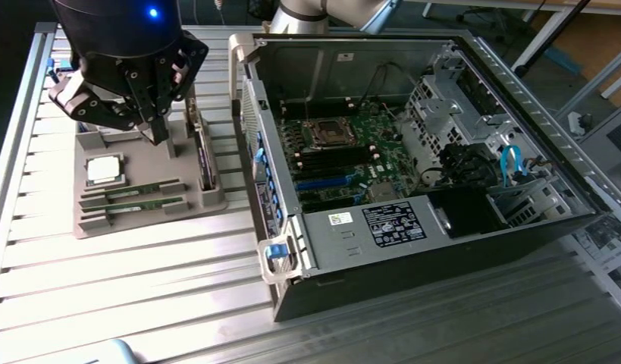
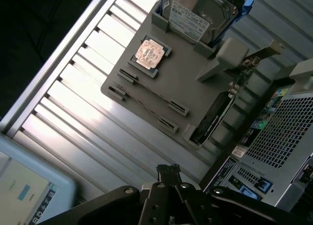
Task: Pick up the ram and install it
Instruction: 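Pick up the ram and move it above insertion slot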
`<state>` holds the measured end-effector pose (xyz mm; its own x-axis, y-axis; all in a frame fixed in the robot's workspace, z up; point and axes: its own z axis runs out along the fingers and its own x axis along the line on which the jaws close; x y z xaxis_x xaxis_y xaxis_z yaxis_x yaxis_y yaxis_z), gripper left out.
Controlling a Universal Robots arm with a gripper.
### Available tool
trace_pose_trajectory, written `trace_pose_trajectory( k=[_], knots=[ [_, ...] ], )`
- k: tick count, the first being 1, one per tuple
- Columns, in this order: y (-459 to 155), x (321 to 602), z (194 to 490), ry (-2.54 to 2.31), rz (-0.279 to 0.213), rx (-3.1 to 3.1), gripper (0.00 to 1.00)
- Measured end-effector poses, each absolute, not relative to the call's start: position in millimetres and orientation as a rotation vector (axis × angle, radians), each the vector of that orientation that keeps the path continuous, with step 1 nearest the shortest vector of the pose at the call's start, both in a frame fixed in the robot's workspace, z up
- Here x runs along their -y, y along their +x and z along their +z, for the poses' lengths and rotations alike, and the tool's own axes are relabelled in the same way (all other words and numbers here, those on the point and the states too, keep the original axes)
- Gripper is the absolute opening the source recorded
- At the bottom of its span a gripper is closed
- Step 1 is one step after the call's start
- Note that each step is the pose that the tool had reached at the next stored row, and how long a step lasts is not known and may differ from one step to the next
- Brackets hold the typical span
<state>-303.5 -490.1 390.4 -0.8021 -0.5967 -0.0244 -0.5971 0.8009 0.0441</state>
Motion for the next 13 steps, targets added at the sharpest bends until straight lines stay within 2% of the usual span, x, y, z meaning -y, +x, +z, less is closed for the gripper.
trace_pose_trajectory(
  k=[13],
  knots=[
    [-303.5,490.1,390.1,-1.007,0.078,-2.965,0.11]
  ],
)
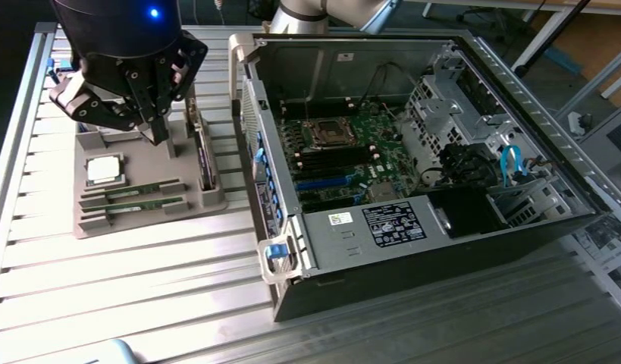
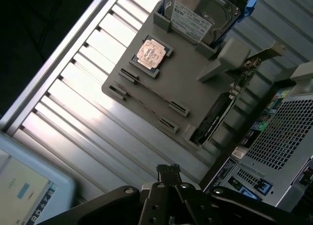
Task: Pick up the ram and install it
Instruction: 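Pick up the ram and move it above insertion slot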
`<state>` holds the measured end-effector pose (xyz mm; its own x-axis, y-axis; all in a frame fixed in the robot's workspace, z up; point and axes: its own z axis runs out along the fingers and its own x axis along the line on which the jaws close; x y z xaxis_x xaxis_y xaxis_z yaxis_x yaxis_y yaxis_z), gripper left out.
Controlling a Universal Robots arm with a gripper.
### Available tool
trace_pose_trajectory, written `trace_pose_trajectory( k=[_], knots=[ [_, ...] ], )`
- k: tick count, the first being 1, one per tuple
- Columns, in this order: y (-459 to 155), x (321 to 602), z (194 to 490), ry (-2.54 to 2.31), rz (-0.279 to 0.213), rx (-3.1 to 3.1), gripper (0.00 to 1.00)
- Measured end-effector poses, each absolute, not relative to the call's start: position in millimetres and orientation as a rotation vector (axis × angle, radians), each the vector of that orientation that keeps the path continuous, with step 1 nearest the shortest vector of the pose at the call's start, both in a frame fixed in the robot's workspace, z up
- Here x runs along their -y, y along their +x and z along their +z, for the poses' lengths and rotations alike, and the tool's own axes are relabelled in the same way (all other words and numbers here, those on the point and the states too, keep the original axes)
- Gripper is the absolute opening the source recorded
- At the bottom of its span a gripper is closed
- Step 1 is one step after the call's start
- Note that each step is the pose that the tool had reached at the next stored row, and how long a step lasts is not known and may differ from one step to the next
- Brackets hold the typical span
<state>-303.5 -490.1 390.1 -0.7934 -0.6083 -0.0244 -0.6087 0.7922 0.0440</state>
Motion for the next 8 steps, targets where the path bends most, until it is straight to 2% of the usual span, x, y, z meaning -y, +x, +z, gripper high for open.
trace_pose_trajectory(
  k=[8],
  knots=[
    [-303.5,490.1,389.9,-1.02,0.078,-2.961,0.11]
  ],
)
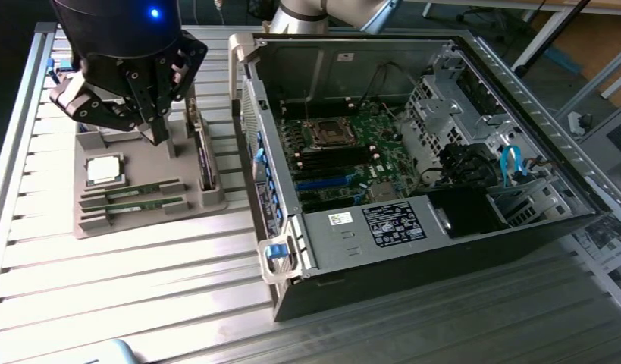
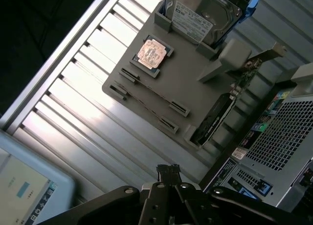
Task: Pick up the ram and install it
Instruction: 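Pick up the ram and move it above insertion slot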
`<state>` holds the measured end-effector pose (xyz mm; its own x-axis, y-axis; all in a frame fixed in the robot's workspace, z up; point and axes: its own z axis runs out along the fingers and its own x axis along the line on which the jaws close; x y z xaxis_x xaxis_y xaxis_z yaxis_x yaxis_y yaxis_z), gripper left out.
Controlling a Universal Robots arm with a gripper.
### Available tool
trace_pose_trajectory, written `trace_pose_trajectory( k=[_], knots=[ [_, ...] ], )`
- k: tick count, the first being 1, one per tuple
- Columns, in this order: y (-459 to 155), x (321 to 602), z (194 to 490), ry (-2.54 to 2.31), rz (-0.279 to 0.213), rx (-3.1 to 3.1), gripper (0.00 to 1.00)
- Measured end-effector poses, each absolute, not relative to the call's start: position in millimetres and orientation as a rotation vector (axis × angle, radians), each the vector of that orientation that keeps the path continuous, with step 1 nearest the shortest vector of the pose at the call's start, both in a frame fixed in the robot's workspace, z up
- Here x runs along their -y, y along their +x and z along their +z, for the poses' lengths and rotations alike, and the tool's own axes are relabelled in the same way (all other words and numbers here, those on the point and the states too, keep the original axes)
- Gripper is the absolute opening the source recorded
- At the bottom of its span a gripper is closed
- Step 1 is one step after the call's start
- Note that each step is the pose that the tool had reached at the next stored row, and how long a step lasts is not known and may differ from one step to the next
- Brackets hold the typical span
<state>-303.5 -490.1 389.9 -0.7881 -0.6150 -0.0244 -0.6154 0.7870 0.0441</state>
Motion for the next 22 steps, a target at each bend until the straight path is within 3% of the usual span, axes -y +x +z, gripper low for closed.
trace_pose_trajectory(
  k=[22],
  knots=[
    [-303.8,490.2,389.3,-1.041,0.078,-2.954,0.11]
  ],
)
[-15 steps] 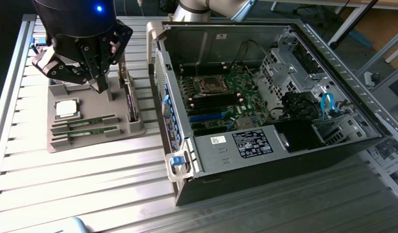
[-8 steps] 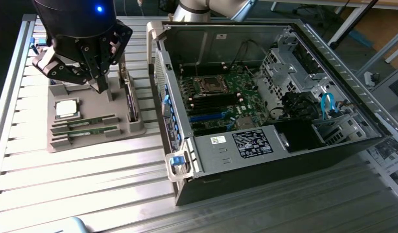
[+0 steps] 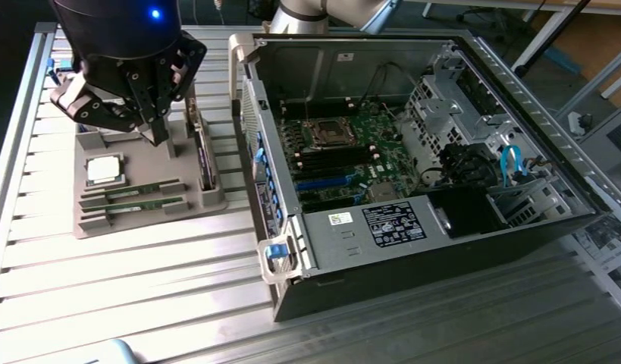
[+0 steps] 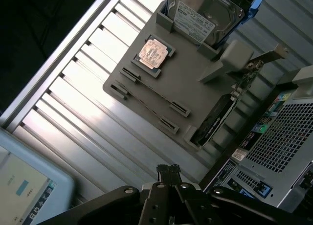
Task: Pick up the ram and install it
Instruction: 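Pick up the ram and move it above insertion slot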
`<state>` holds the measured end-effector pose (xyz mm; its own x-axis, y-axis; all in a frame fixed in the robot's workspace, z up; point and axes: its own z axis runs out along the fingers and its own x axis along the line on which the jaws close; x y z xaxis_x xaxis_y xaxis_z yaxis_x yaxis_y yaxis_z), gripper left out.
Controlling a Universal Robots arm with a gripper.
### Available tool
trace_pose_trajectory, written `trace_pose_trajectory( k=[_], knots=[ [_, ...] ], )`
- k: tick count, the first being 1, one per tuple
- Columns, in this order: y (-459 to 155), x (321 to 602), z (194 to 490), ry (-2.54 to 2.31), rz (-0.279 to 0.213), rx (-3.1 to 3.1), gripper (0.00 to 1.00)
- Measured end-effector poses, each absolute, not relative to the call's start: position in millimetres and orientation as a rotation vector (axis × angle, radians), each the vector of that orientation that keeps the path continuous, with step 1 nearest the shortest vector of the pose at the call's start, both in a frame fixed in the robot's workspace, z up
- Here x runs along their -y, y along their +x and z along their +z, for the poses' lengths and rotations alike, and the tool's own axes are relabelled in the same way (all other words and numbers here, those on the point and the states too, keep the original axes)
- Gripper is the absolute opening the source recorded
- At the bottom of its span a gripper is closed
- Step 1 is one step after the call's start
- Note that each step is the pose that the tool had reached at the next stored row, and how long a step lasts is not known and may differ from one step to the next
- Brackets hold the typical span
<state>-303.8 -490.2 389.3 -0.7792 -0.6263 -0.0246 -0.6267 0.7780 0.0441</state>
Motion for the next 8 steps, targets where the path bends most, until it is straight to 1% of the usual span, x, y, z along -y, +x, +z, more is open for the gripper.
trace_pose_trajectory(
  k=[8],
  knots=[
    [-305.0,490.1,389.3,-1.045,0.078,-2.953,0.11]
  ],
)
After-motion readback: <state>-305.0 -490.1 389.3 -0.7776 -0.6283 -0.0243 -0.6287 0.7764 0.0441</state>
